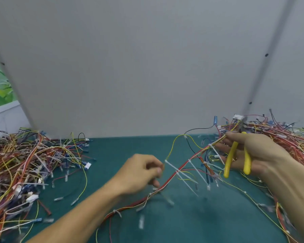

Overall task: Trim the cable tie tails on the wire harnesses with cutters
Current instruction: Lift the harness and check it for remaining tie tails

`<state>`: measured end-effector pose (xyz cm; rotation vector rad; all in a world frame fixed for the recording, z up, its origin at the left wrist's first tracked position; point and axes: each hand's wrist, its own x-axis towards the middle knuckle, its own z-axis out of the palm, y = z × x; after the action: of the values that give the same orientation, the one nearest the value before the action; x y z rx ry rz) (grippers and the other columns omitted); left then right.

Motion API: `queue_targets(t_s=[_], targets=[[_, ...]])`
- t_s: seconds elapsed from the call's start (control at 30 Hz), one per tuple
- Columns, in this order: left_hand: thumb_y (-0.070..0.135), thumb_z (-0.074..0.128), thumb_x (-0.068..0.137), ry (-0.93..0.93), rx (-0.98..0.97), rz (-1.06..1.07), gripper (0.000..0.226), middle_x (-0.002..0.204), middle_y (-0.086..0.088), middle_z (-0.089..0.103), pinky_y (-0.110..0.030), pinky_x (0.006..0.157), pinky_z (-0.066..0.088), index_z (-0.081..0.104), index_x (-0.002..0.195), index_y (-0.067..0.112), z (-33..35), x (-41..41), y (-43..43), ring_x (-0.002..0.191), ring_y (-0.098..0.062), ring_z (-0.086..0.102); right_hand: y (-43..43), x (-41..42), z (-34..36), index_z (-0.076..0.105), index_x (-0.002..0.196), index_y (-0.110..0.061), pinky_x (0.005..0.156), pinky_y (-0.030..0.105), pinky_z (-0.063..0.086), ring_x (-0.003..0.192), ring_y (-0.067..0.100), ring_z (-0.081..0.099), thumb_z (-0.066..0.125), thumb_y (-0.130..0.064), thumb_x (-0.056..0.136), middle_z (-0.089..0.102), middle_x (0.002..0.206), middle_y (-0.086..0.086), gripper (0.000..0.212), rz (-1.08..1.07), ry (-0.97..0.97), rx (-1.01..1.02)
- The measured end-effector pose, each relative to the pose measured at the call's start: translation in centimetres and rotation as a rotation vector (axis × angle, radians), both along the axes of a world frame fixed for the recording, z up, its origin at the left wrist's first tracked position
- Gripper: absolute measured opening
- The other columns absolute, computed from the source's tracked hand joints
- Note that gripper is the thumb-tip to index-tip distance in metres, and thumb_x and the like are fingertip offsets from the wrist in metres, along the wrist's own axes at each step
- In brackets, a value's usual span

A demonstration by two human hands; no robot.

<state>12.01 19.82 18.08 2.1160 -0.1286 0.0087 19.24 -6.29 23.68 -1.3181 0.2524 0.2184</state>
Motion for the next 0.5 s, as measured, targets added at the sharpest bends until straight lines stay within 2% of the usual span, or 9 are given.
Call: queue_targets(t_s=[0.07, 0.13, 0.17, 0.27, 0.33, 0.4, 0.5], targets=[[0.006, 0.06, 0.089, -0.091, 0.04, 0.066, 0.021, 0.06, 0.015, 0.063, -0.018, 0.057, 0.051, 0.068, 0.08, 0.023, 1.8, 1.3, 2.0, 0.049, -0.006, 0.059, -1.4, -0.3, -0.3, 0.061, 0.088, -0.012, 0.064, 0.042, 0.048, 0.07, 0.021, 0.07, 0.056, -0.016, 0.094, 0.063, 0.079, 0.003, 0.009, 0.074, 0.058, -0.045], [0.013, 0.062, 0.089, -0.257, 0.285, 0.18, 0.017, 0.064, 0.022, 0.064, -0.007, 0.058, 0.041, 0.071, 0.083, 0.027, 3.5, 3.4, 4.0, 0.054, 0.007, 0.055, -2.4, -0.6, -0.8, 0.062, 0.085, -0.011, 0.062, 0.04, 0.049, 0.065, 0.022, 0.072, 0.056, -0.019, 0.093, 0.065, 0.077, 0.006, 0.013, 0.157, 0.147, -0.093], [0.017, 0.062, 0.089, -0.314, 0.415, 0.239, 0.015, 0.073, 0.021, 0.067, -0.007, 0.063, 0.04, 0.073, 0.089, 0.026, 4.2, 4.6, 4.6, 0.064, 0.006, 0.057, -2.7, -0.8, -1.2, 0.062, 0.084, -0.01, 0.062, 0.04, 0.05, 0.064, 0.023, 0.072, 0.056, -0.019, 0.092, 0.064, 0.08, 0.008, 0.013, 0.188, 0.188, -0.121], [0.024, 0.056, 0.093, -0.3, 0.71, 0.343, 0.02, 0.11, 0.003, 0.07, -0.029, 0.09, 0.043, 0.07, 0.107, 0.027, 4.0, 8.1, 5.1, 0.104, -0.02, 0.06, -2.6, -1.3, -2.7, 0.06, 0.086, -0.011, 0.065, 0.041, 0.05, 0.071, 0.028, 0.073, 0.058, -0.016, 0.092, 0.055, 0.096, 0.011, 0.008, 0.266, 0.253, -0.221], [0.03, 0.055, 0.094, -0.245, 0.9, 0.296, 0.029, 0.13, 0.005, 0.058, -0.037, 0.1, 0.034, 0.061, 0.122, 0.03, 2.7, 9.2, 4.5, 0.122, -0.021, 0.05, -2.3, -1.5, -3.7, 0.055, 0.093, -0.011, 0.066, 0.042, 0.049, 0.076, 0.029, 0.072, 0.06, -0.013, 0.092, 0.053, 0.101, 0.01, 0.005, 0.268, 0.238, -0.303], [0.033, 0.057, 0.093, -0.214, 0.904, 0.233, 0.04, 0.141, 0.006, 0.047, -0.038, 0.105, 0.03, 0.053, 0.132, 0.029, 1.3, 9.1, 4.2, 0.13, -0.019, 0.043, -2.4, -1.6, -4.5, 0.052, 0.101, -0.01, 0.064, 0.039, 0.049, 0.077, 0.028, 0.071, 0.061, -0.011, 0.092, 0.056, 0.101, 0.012, 0.013, 0.226, 0.177, -0.418], [0.033, 0.058, 0.092, -0.242, 0.806, 0.207, 0.042, 0.139, 0.002, 0.049, -0.036, 0.107, 0.033, 0.052, 0.133, 0.023, 0.5, 6.3, 4.7, 0.129, -0.02, 0.044, -2.4, -1.8, -5.3, 0.058, 0.099, -0.007, 0.062, 0.031, 0.045, 0.074, 0.022, 0.066, 0.061, -0.009, 0.091, 0.063, 0.089, 0.013, 0.009, 0.208, -0.006, -0.688]])
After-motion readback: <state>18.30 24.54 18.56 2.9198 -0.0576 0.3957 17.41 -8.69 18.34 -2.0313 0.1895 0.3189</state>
